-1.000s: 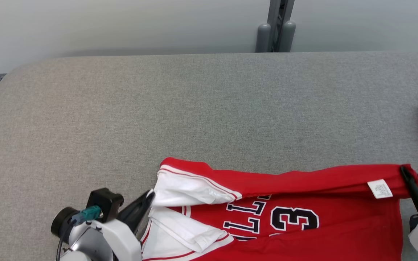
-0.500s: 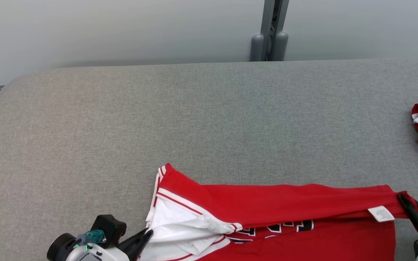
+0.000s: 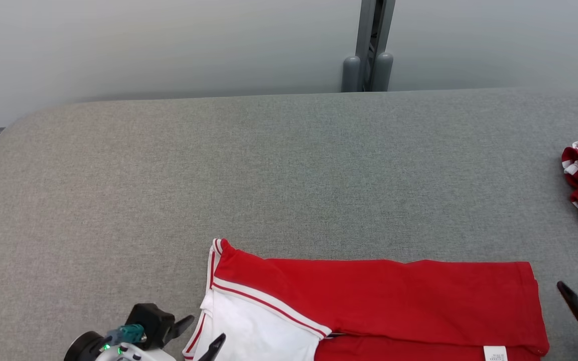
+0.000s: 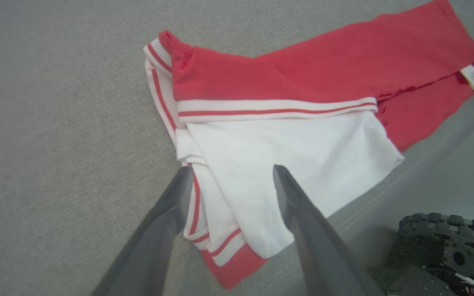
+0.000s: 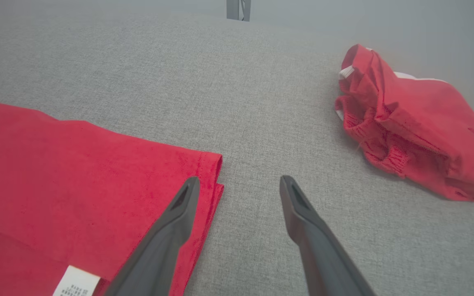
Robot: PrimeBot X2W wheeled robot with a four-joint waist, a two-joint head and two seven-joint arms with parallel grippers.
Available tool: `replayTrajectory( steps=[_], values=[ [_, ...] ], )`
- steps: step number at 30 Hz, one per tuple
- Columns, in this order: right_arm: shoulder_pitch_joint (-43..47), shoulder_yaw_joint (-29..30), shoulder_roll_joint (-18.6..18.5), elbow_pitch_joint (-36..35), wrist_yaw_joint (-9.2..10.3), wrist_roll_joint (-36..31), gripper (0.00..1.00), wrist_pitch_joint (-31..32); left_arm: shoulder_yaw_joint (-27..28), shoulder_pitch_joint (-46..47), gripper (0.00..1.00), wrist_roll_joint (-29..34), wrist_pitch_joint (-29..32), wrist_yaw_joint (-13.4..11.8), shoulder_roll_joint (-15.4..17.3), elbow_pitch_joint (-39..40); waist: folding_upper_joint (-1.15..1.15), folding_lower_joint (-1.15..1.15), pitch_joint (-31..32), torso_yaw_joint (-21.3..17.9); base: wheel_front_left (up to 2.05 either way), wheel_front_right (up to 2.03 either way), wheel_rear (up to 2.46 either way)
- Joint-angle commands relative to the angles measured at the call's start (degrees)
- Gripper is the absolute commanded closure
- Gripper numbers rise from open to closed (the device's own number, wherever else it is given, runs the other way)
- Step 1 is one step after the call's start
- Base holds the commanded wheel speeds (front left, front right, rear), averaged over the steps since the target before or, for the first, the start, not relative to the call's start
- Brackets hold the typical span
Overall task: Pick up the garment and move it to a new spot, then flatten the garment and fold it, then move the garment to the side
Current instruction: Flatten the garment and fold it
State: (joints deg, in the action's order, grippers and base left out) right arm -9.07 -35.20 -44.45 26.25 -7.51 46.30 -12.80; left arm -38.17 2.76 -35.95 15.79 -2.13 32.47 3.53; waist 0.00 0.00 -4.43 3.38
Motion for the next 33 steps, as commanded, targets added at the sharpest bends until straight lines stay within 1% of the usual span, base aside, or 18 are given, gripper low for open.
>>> replayTrajectory(
  steps=[1,5,8,11,15,17,22,25,27,28,33],
  values=[
    [-0.26,1.09,-0.36,0.49,0.05,0.47,0.00,-0.58,0.75,0.05,0.00,-0.58,-0.70,-0.48,0.23,0.38,0.00,0.00,0.16,-0.08,0.00,0.00,0.00],
    [-0.97,4.23,1.04,1.34,0.05,0.77,0.00,-1.53,2.88,1.08,0.00,-1.29,-2.99,-1.78,-0.78,0.58,0.00,0.00,0.75,-0.36,0.00,0.00,0.00],
    [-1.18,7.18,2.70,1.46,0.05,0.48,0.00,-2.00,4.66,1.77,0.00,-1.58,-5.96,-3.17,-2.48,0.11,0.00,0.00,1.41,-0.65,0.00,0.00,0.00],
    [-0.77,10.26,4.90,1.07,0.05,-0.77,0.00,-2.26,6.30,2.65,0.00,-2.20,-9.60,-4.14,-4.89,-0.64,0.00,0.00,2.12,-0.92,0.00,0.00,0.00],
    [0.38,14.86,8.66,-0.57,0.05,-2.87,0.00,-2.39,8.45,3.19,0.00,-3.02,-15.16,-5.35,-8.53,-2.65,0.00,0.00,3.05,-1.47,0.00,0.00,0.00],
    [1.33,17.29,10.54,-1.95,0.04,-4.33,0.00,-2.38,9.17,3.63,0.00,-1.98,-18.30,-6.31,-9.74,-4.08,0.00,0.00,3.35,-1.72,0.00,0.00,0.00],
    [4.35,23.78,15.43,-5.56,0.04,-9.17,0.00,-2.40,9.72,3.67,0.00,-0.83,-24.48,-7.09,-12.45,-8.27,0.00,0.00,3.63,-2.21,0.00,0.00,0.00],
    [6.60,27.27,19.27,-7.49,0.04,-11.77,0.00,-2.39,10.40,3.67,0.00,-0.62,-27.89,-7.46,-14.43,-11.18,0.00,0.00,3.66,-2.43,0.00,0.00,0.00],
    [7.99,29.02,21.49,-8.30,0.04,-13.27,0.00,-2.40,10.84,3.54,0.00,-0.60,-29.36,-7.03,-15.72,-12.89,0.00,0.00,3.56,-2.61,0.00,0.00,0.00],
    [7.99,29.02,21.49,-8.30,0.04,-13.27,0.00,-2.40,10.84,3.54,0.00,-0.60,-29.36,-7.03,-15.72,-12.89,0.00,0.00,3.56,-2.61,0.00,0.00,0.00],
    [10.35,31.85,26.18,-9.12,0.04,-15.72,0.00,-2.40,12.23,3.50,0.00,1.56,-30.91,-5.36,-18.04,-16.15,0.00,0.00,3.09,-2.86,0.00,0.00,0.00]
  ],
)
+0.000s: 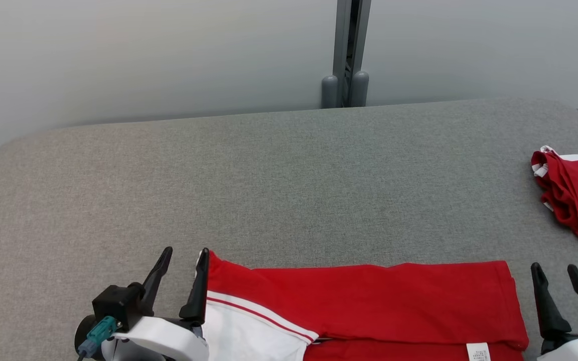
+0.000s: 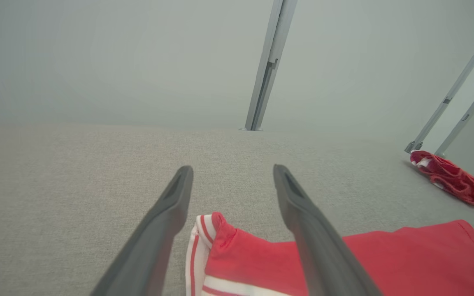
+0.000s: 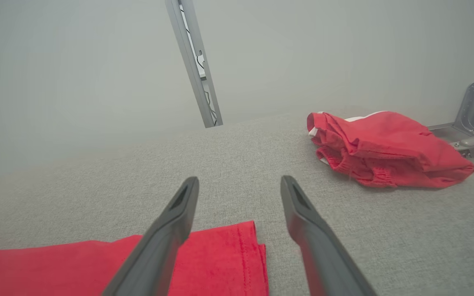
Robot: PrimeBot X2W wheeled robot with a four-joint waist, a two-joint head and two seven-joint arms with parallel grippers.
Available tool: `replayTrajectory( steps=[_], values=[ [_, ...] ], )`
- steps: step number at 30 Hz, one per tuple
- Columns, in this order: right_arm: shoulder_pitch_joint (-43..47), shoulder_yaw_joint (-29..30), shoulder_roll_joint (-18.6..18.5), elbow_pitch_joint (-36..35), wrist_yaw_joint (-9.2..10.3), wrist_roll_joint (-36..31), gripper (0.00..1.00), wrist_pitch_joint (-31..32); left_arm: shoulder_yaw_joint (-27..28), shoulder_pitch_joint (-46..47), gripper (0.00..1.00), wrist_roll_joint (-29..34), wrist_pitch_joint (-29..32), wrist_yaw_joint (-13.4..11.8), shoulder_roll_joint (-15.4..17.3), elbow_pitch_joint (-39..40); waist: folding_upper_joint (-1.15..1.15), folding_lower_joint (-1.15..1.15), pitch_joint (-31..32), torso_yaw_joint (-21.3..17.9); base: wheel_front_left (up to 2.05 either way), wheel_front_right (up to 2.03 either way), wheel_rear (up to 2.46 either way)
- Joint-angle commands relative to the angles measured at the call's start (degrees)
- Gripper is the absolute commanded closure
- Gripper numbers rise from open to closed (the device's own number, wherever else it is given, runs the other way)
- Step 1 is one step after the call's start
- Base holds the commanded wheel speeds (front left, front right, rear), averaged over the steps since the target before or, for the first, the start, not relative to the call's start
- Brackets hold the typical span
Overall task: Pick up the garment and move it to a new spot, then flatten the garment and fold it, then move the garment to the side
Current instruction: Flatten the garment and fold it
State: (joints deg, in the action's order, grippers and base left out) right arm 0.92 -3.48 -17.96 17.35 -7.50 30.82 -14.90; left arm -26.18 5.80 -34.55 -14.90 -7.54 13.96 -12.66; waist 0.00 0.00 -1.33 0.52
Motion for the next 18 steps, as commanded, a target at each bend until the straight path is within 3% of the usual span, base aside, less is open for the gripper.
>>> replayTrajectory(
  steps=[1,8,18],
  values=[
    [0.79,0.43,0.47,-0.13,0.03,-0.64,0.00,-0.30,0.52,0.41,0.00,0.88,-0.29,0.37,0.19,-0.46,0.00,0.00,-0.07,-0.06,0.00,0.00,0.00],
    [1.68,0.67,2.80,3.27,0.03,-1.86,0.00,-0.31,4.15,-0.61,0.00,5.49,-0.35,3.09,-2.42,-1.38,0.00,0.00,-0.37,0.01,0.00,0.00,0.00],
    [-0.28,-0.25,4.85,11.95,0.03,2.62,0.00,-0.31,5.71,-0.31,0.00,9.95,-0.30,6.65,-4.47,-4.06,0.00,0.00,-0.82,0.96,0.00,0.00,0.00]
  ],
)
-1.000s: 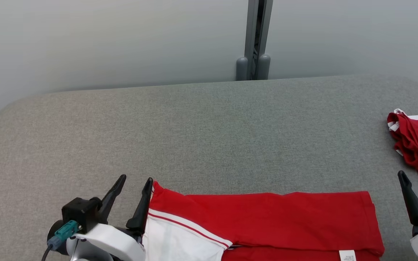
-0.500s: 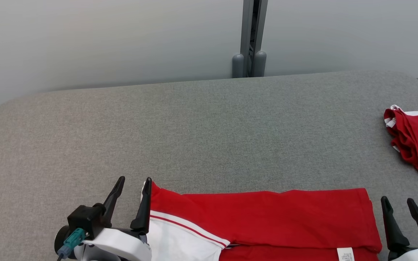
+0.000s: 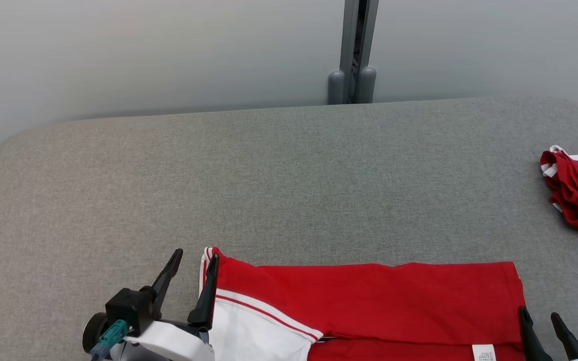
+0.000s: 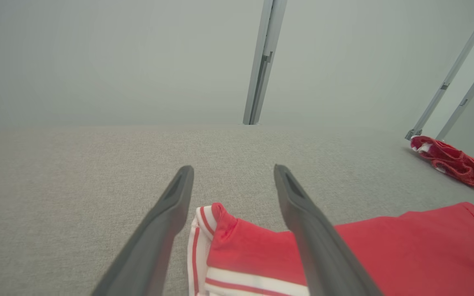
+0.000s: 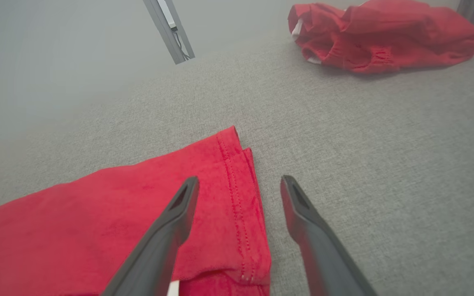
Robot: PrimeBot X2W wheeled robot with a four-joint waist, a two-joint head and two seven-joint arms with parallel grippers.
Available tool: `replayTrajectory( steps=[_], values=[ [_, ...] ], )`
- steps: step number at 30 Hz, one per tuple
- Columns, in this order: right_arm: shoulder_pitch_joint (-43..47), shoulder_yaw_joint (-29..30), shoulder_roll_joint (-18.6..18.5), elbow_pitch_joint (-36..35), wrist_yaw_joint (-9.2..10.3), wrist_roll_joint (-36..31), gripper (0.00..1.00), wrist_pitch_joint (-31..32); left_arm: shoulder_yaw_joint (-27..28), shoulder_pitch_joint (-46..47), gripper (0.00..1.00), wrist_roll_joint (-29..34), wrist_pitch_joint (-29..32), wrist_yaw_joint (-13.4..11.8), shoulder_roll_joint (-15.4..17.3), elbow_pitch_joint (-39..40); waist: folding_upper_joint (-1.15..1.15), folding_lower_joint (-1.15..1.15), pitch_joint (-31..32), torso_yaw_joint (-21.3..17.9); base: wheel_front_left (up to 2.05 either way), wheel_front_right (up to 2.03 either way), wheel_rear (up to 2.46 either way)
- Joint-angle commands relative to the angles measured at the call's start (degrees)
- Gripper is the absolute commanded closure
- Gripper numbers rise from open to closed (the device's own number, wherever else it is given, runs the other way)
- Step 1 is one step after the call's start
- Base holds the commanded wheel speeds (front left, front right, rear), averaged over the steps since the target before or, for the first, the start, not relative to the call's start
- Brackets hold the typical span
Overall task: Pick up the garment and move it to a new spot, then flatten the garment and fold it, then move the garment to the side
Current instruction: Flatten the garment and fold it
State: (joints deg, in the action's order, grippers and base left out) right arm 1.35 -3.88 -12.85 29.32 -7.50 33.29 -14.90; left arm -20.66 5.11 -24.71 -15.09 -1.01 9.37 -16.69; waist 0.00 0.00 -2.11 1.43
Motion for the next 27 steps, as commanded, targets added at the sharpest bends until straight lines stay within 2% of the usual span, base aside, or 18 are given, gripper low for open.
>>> replayTrajectory(
  steps=[1,14,26,27],
  values=[
    [-0.91,-0.11,-0.26,0.80,0.03,0.36,0.00,-0.31,0.25,0.50,0.00,0.46,-0.12,0.42,0.00,-0.20,0.00,0.00,-0.12,0.18,0.00,0.00,0.00],
    [-5.52,-5.01,-1.10,13.57,0.03,4.81,0.00,0.19,1.58,1.15,0.00,2.30,-0.12,1.74,-0.09,-1.99,0.00,0.00,-1.02,2.08,0.00,0.00,0.00],
    [-7.27,-12.19,-0.59,15.82,0.00,10.53,0.00,0.19,2.42,0.99,0.00,2.91,-0.12,2.43,-0.71,-2.57,0.00,0.00,-0.69,2.69,0.00,0.00,0.00],
    [-7.08,-12.98,-0.84,15.87,0.00,11.07,0.17,0.19,2.53,0.91,0.00,2.99,-0.12,2.46,-0.71,-2.59,0.00,0.00,-0.61,2.67,0.00,0.00,0.00]
  ],
)
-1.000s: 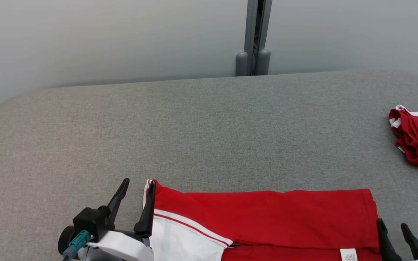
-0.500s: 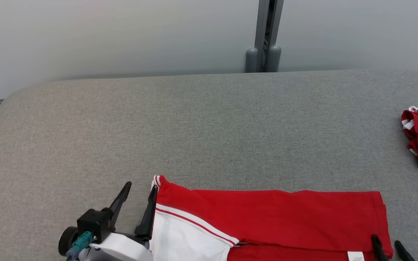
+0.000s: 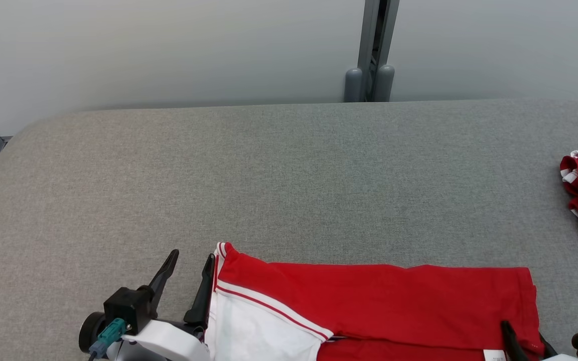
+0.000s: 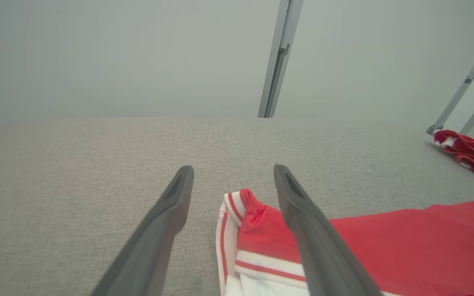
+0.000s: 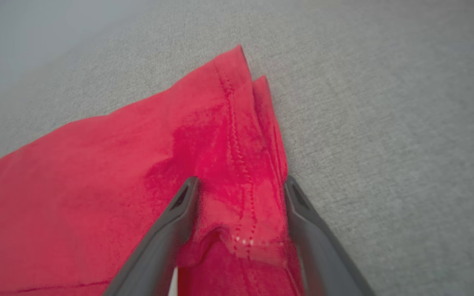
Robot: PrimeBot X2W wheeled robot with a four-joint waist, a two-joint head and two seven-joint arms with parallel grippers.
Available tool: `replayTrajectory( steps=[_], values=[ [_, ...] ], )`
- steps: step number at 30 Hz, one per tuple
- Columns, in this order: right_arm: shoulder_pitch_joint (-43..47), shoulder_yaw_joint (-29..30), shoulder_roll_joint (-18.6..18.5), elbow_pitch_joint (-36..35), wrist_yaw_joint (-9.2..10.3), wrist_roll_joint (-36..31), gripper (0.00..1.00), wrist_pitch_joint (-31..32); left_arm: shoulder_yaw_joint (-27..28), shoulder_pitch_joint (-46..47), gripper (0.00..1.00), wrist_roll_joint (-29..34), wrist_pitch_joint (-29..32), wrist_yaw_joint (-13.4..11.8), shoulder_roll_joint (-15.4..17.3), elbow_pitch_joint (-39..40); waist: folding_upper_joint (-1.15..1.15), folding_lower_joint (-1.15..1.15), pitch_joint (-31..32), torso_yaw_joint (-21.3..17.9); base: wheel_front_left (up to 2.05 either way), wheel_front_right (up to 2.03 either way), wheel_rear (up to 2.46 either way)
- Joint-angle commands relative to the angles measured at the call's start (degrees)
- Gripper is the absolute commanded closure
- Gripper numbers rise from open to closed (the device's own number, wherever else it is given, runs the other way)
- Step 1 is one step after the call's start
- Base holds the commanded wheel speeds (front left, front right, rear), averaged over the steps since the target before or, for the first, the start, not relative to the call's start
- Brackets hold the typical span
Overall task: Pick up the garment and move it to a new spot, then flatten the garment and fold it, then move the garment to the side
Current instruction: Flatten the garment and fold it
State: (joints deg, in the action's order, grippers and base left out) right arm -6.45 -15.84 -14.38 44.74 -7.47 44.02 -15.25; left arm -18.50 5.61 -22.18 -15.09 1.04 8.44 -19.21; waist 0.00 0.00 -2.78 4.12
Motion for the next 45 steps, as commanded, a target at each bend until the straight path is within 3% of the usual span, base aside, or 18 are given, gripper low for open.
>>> replayTrajectory(
  steps=[1,2,14,22,28,37,45],
  values=[
    [0.84,-1.70,0.39,0.57,-0.03,0.77,0.62,0.54,0.46,0.32,0.00,0.53,-0.12,0.45,0.22,-0.10,0.00,0.00,0.17,-0.04,0.00,0.00,0.00],
    [0.87,-2.33,0.12,0.74,-0.03,1.08,1.00,0.56,0.55,0.22,0.00,0.55,-0.12,0.36,0.24,-0.11,0.00,0.00,0.27,-0.08,0.00,0.00,0.00],
    [-1.82,-3.44,-5.05,-0.50,0.00,3.72,1.00,0.23,1.08,-0.45,0.00,0.61,-0.13,0.88,0.03,-0.32,0.00,0.00,0.73,-0.84,0.00,0.00,0.00],
    [-4.70,-2.73,-11.28,3.80,0.00,4.13,1.00,0.17,1.43,-0.25,0.00,-0.12,-0.13,1.00,-0.01,-0.86,0.00,0.00,0.68,-0.74,0.00,0.00,0.00],
    [-6.21,-4.91,-13.41,3.83,0.00,3.81,1.00,0.30,1.75,0.22,0.00,-0.21,-0.13,0.87,-0.34,-0.89,0.00,0.00,0.96,-1.05,0.00,0.00,0.00],
    [-4.84,-11.38,-14.32,-7.21,-0.01,8.47,1.00,7.87,2.88,-1.55,0.00,-0.20,-0.13,0.76,-1.46,-0.78,0.00,0.00,3.80,-3.04,0.00,0.00,0.00],
    [-3.18,-10.37,-13.08,-20.62,-0.01,13.80,1.00,15.61,3.95,-1.83,0.00,0.28,-0.13,1.04,-2.26,-1.15,0.00,0.00,5.12,-3.55,0.00,0.00,0.00]
  ],
)
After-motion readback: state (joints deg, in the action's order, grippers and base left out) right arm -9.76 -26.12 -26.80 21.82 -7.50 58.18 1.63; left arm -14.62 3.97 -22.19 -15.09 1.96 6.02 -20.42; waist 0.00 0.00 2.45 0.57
